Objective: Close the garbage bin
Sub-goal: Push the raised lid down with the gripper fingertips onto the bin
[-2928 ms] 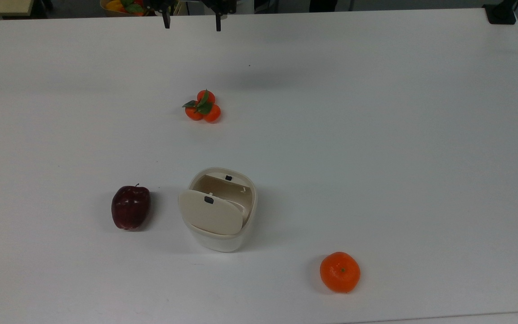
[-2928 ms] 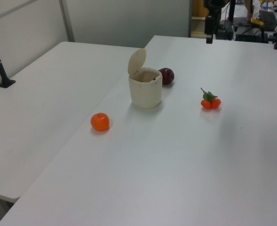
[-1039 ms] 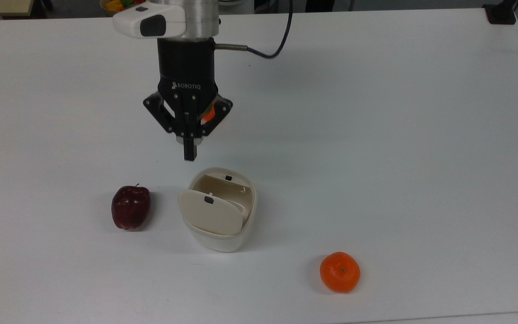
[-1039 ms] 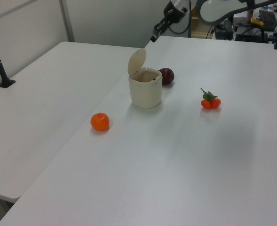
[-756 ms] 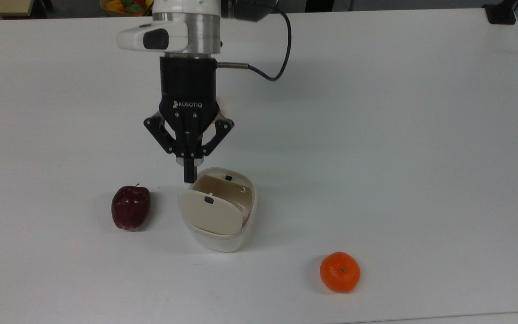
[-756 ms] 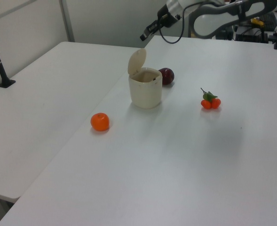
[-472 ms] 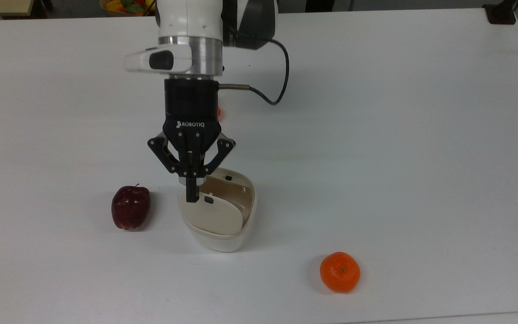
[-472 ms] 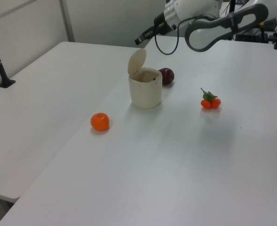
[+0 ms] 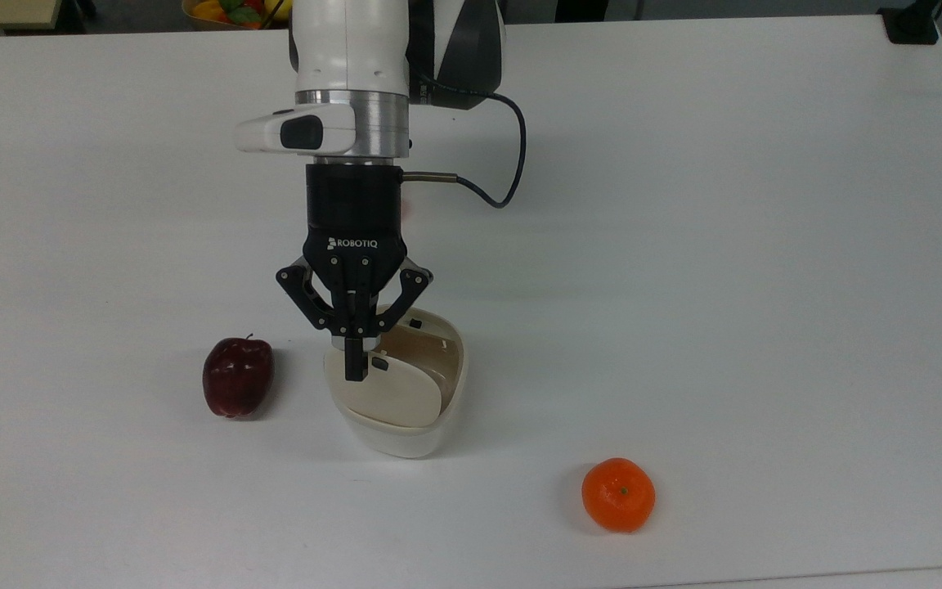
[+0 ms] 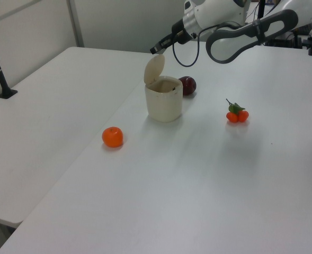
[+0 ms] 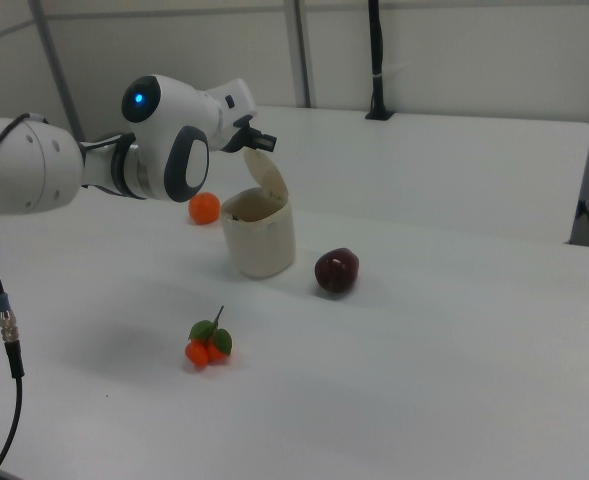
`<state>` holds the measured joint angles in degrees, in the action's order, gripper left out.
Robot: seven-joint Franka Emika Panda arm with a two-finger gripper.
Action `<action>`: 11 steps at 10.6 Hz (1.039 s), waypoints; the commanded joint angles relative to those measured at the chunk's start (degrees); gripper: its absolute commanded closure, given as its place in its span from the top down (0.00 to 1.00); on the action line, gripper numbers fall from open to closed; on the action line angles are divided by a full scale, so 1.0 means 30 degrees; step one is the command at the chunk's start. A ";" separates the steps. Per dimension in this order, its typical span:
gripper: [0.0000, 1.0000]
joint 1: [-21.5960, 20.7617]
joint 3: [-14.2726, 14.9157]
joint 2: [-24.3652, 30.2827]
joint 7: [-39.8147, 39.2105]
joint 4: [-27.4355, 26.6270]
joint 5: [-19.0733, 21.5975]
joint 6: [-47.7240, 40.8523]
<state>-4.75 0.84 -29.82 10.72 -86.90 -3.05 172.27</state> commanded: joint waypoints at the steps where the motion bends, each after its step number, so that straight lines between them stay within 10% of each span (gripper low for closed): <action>1: 0.00 -0.0233 -0.0046 0.1060 0.0293 0.0050 0.0138 -0.4383; 11: 0.00 -0.1083 -0.0047 0.1269 0.0351 -0.0595 -0.0124 -1.0050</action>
<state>-7.46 0.02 -26.54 10.75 -87.30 -3.05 143.35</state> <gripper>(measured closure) 0.991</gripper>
